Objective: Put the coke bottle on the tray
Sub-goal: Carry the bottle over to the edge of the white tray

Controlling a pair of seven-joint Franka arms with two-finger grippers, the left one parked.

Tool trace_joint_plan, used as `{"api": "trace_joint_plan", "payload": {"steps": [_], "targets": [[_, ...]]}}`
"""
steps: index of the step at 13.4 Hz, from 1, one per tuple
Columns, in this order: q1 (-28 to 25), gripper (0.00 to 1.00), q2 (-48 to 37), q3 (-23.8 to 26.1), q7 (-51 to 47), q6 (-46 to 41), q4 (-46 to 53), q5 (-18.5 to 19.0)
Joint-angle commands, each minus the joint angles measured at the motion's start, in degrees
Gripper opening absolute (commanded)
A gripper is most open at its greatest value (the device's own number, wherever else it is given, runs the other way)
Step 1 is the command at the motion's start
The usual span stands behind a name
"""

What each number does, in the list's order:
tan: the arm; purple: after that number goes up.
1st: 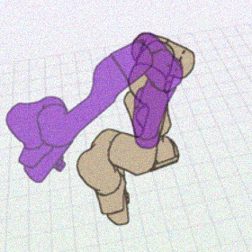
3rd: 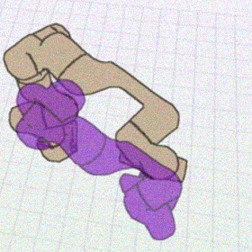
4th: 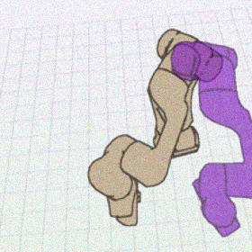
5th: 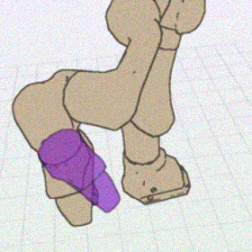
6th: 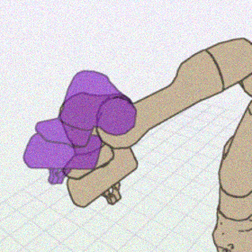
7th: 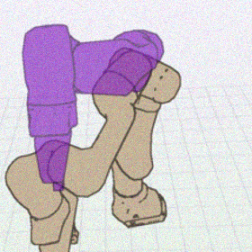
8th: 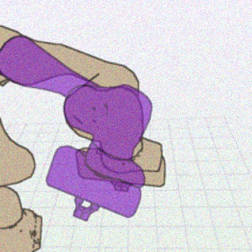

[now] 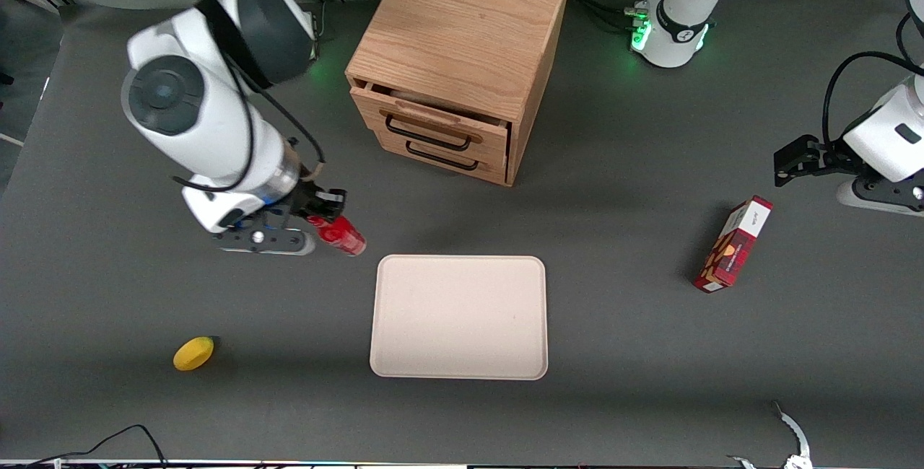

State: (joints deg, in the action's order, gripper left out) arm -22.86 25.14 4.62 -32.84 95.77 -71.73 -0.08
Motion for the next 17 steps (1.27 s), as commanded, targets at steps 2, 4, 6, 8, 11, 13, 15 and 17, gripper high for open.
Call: {"api": "trace_joint_plan", "payload": {"steps": [2,4,6,8,11,13,15,17], "targets": [[-0.6,0.00,5.4,-0.5,-2.0,5.7,1.6,-0.6],[-0.7,0.00,6.0,-0.5,-2.0,10.6,-2.3,-0.5],[-0.7,0.00,6.1,-0.4,-2.1,13.2,-4.4,-0.6],[-0.8,0.00,6.2,-0.4,-2.2,15.5,-7.0,-0.6],[-1.3,0.00,5.5,0.7,-4.4,20.8,-12.5,-0.6],[-1.3,0.00,6.1,0.7,-4.4,21.6,-12.9,-0.6],[-1.3,0.00,6.2,0.7,-4.4,21.6,-12.9,-0.6],[-1.2,0.00,6.2,0.7,-4.4,21.6,-12.8,-0.6]]}}
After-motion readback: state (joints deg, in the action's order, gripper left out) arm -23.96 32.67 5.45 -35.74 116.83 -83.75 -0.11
